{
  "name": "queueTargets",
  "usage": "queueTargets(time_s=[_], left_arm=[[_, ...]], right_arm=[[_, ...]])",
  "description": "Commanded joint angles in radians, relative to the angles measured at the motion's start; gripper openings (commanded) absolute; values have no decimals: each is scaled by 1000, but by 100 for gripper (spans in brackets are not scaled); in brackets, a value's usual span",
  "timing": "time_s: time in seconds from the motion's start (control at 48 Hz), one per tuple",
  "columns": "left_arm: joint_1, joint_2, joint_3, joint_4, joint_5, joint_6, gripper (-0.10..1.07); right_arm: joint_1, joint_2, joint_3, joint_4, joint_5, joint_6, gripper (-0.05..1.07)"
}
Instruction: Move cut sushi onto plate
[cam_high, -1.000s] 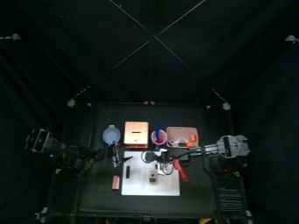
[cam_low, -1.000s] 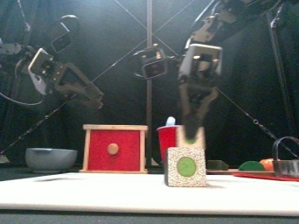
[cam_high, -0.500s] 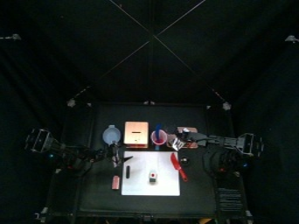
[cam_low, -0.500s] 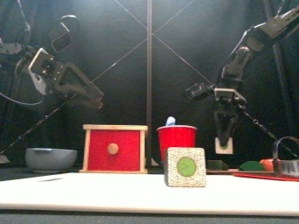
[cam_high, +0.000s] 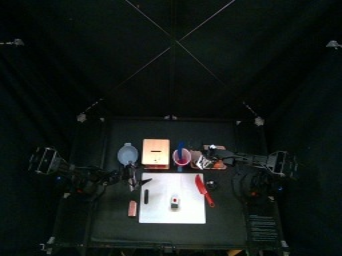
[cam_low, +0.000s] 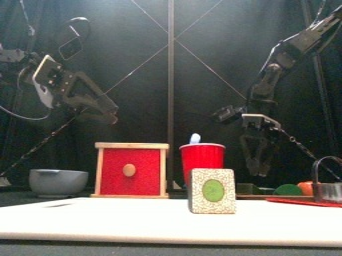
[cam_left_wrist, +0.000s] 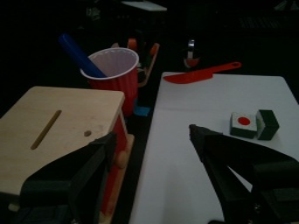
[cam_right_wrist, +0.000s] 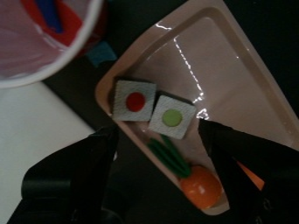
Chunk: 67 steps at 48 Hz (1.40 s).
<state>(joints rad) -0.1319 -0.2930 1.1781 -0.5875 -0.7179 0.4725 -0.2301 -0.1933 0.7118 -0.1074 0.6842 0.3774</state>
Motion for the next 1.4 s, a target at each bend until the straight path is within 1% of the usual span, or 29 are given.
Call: queueTargets(time_s=[0.0,0.083,0.167,0.312,0.5,0.625,0.792,0.958,1.083,1.375], left_arm=[[2,-6,-31,-2,-5,2,99],[2,-6,-34,-2,-3,2,99],[2,-6,-37,-2,-3,2,99],[2,-6,-38,0,-3,2,99],[2,-6,-38,0,-5,3,99],[0,-6,-34,0,-3,2,99],[-3,-6,-31,-2,-3,2,99],[-12,-6,-32,-2,-3,2,99],[-23,-6,-34,-2,-3,2,99],[-28,-6,-37,-2,-3,2,99]], right_arm=[[121,-15,-46,12,-17,2,100],[213,34,-89,23,-48,5,100],[278,107,-153,48,-57,5,100],[307,225,-252,78,-58,0,100],[305,307,-319,63,-72,-8,100],[316,339,-347,71,-81,-20,100],[354,367,-382,78,-78,-15,100],[367,410,-405,80,-75,-15,100],[382,434,-416,98,-71,-20,100],[388,446,-410,104,-48,-9,100]])
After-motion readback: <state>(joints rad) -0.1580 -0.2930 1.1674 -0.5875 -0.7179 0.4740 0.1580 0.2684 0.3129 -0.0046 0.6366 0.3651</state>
